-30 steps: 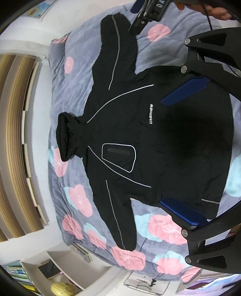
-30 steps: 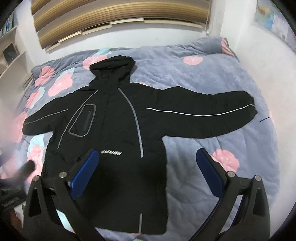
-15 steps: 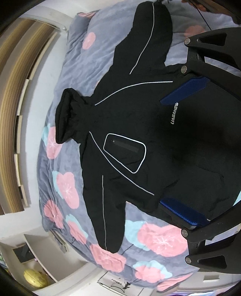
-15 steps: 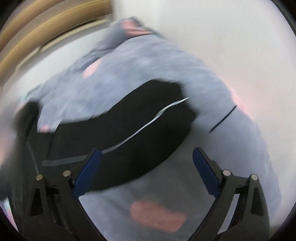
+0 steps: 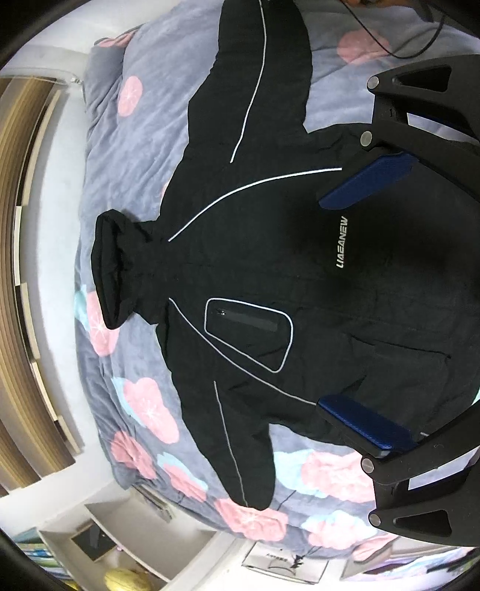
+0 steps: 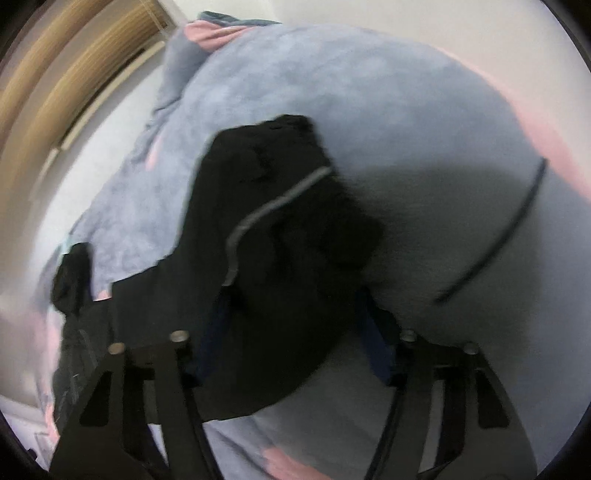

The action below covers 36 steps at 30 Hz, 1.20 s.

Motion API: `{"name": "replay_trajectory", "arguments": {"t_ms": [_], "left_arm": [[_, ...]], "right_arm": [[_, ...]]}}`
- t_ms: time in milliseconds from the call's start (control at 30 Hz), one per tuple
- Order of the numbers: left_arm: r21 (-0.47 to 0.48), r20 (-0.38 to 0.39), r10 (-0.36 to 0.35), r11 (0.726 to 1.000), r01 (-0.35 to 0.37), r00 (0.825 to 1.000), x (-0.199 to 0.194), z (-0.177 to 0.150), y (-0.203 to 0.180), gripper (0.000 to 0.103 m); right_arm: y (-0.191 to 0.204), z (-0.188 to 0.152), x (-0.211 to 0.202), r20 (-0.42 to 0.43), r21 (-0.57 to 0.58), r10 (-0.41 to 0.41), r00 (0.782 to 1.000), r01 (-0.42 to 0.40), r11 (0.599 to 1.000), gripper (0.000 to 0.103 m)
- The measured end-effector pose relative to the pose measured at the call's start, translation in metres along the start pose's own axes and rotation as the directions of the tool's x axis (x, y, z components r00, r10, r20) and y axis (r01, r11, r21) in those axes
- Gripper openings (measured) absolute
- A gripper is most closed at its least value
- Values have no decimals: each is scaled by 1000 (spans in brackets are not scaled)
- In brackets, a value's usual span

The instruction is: Fold large clothes

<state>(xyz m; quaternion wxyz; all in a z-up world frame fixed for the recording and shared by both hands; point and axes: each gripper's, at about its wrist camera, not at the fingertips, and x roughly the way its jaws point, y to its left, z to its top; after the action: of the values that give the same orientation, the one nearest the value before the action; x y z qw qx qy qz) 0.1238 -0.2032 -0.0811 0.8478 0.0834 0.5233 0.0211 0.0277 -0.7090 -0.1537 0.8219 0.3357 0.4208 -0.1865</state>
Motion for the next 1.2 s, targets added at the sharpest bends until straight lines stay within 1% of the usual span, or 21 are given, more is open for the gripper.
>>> {"name": "replay_trajectory", "arguments": {"t_ms": [33,100,167,200,267,300,367,433,467,500,533,567,633,667,700,733,833,933,1067,1133,1200], "left_arm": [[-4,-1,-4,1000,4,1000,0,0,1,100],[-12,-2,-17,1000,17,1000,0,0,2,100],[-12,1,-26,1000,26,1000,0,0,3,100],[-10,3,-29,1000,29,1000,0,-1,3,100],[-7,9,-35,999,35,999,-1,-2,5,100],[-6,13,-35,999,35,999,-2,-2,7,100],[-9,27,-29,1000,30,999,-4,-2,12,100],[-19,41,-18,1000,19,999,-5,-2,20,100],[-30,42,-19,999,20,999,-4,-2,26,100],[-38,39,-24,999,26,999,-2,-3,30,100],[-50,32,-35,998,37,999,1,-4,36,100],[-60,25,-48,997,50,999,3,-5,41,100],[-78,15,-74,994,75,997,7,-8,50,100],[-84,16,-79,993,80,997,7,-9,56,100],[-86,21,-78,993,80,997,6,-11,60,100],[-86,29,-76,993,78,997,5,-12,65,100],[-96,48,-72,992,77,996,2,-18,85,100],[-120,53,-92,988,98,994,3,-23,105,100],[-124,53,-123,984,129,991,4,-34,134,100],[-112,55,-114,987,120,992,4,-39,150,100],[-101,56,-98,990,103,994,5,-44,166,100]], "right_arm": [[3,0,0,-3,-11,6,1000,-6,1000,41],[9,1,0,-1,-32,3,1000,-3,999,41],[8,3,4,-15,-13,17,1000,-17,1000,43],[6,5,8,-22,1,14,1000,-14,1000,40],[6,5,4,-24,9,5,1000,-5,1000,15],[11,4,-5,-8,-4,22,1000,-22,1000,6],[25,2,-31,72,-41,-5,997,8,999,6],[31,3,-46,136,-63,-88,987,97,993,5],[25,5,-45,132,-39,-99,986,105,994,6],[15,7,-39,108,-3,-93,990,93,996,6],[5,8,-26,70,32,-101,992,99,995,6],[-2,9,-9,18,36,-130,991,130,991,6],[-2,6,15,-41,-21,-199,979,199,980,6],[3,5,16,-41,-46,-228,973,226,973,6],[12,6,13,-38,-71,-258,966,254,964,6],[20,7,6,-30,-80,-259,965,256,963,5],[61,4,-27,32,-132,-194,981,196,972,5],[120,-16,-48,58,-246,-125,990,136,960,5],[205,-58,-42,35,-388,-84,996,91,917,5],[244,-85,-29,18,-446,-96,995,94,890,5],[285,-116,-13,8,-518,-133,991,118,847,5]]}}
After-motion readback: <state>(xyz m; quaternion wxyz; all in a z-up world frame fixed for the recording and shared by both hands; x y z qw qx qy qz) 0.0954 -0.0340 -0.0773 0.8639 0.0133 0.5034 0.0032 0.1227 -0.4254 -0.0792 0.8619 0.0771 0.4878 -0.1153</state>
